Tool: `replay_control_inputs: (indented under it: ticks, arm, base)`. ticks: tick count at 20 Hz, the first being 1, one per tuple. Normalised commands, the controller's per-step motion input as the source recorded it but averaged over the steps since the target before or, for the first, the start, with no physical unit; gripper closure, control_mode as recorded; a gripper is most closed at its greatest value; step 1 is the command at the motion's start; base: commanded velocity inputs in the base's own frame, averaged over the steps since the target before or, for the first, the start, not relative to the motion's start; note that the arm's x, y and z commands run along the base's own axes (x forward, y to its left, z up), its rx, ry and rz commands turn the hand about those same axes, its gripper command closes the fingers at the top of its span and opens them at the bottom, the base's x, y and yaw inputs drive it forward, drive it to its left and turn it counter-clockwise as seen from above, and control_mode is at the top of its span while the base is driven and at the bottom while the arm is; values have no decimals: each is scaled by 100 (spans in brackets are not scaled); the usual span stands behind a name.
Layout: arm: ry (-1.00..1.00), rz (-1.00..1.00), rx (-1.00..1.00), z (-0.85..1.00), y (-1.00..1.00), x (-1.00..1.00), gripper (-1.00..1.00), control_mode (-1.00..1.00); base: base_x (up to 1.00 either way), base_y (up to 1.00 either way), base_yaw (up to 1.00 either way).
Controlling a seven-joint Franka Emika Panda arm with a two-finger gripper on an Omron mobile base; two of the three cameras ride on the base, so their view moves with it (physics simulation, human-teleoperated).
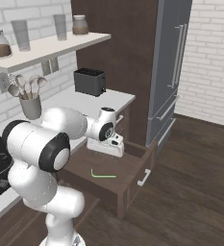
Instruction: Take a straw from the drawer in front and place it inside the glass cup on the dining counter.
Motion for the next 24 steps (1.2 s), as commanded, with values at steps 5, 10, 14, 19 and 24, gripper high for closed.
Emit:
replay_control_inputs:
  ticks: [5,10,14,19,24]
  arm:
    - [1,-8,-9,-34,-7,1,-100,-100]
    - [0,-10,-11,-32,-22,0,-100,-100]
    - [0,-8,-11,-39,-19,0,-100,-100]
    - [0,-3,-11,-31,-22,0,-100,-100]
    - [0,-1,-9,-24,-34,0,-100,-100]
  base:
    - [0,0,0]
    - [0,0,0]
    - [0,0,0]
    - [0,0,0]
    - [0,0,0]
